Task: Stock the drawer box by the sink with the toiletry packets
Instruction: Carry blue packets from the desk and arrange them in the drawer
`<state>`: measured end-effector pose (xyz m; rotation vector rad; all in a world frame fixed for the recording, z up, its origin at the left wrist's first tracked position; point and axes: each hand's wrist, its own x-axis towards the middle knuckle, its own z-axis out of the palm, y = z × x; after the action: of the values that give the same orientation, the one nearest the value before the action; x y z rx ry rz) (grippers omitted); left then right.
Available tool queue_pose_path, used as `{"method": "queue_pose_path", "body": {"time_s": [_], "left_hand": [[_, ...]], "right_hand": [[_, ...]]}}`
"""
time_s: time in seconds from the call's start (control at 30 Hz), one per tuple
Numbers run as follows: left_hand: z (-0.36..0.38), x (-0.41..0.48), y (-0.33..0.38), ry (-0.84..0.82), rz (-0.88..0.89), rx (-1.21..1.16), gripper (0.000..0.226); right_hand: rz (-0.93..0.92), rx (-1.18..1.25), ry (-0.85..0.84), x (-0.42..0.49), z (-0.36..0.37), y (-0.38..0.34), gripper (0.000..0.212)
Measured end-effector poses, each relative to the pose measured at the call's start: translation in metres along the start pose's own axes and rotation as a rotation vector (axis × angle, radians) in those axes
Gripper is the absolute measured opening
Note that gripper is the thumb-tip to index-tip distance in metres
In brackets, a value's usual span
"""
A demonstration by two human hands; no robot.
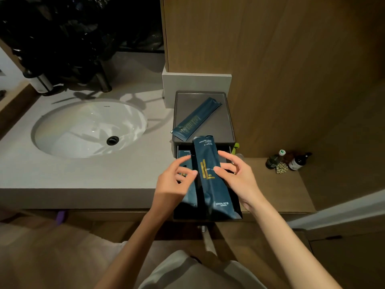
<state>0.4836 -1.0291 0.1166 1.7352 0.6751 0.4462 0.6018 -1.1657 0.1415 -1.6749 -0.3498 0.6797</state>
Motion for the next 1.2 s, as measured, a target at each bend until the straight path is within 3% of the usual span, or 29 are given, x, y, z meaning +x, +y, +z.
{"method": "queue_pose_path", "body": {"time_s": [0.13, 0.27, 0.47, 0.7, 0.9, 1.03, 1.2], "left_hand": [[-0.013, 0.01, -0.025, 0.173, 0.002, 0.194, 0.05], [-0.01, 0.016, -0.044, 0.097, -0.117, 0.328, 0.067], [-0.004, 0.009, -0.044, 0.02, -0.184, 0.123, 0.067], [-0.016, -0.003, -0.042, 0.003, -0.168, 0.063, 0.058], [-0.018, -0.004, -0.041, -0.011, -0.151, 0.056, 0.053], [-0.019, -0.005, -0.042, -0.029, -0.133, 0.062, 0.053], [-0.02, -0.003, -0.046, -0.042, -0.134, 0.062, 0.054]], "right_hand": [[0.127, -0.011, -0.118, -0.002, -0.015, 0.007, 0.044], [0.166, -0.085, -0.127, 0.004, -0.01, 0.017, 0.043], [0.181, -0.038, 0.023, 0.041, 0.022, 0.049, 0.045], [0.247, 0.064, 0.109, 0.06, 0.046, 0.067, 0.048], [0.112, -0.243, 0.095, 0.057, 0.048, 0.07, 0.044], [-0.062, -0.5, -0.073, 0.048, 0.036, 0.052, 0.056], [-0.17, -0.941, -0.514, 0.039, 0.014, 0.042, 0.095]]}}
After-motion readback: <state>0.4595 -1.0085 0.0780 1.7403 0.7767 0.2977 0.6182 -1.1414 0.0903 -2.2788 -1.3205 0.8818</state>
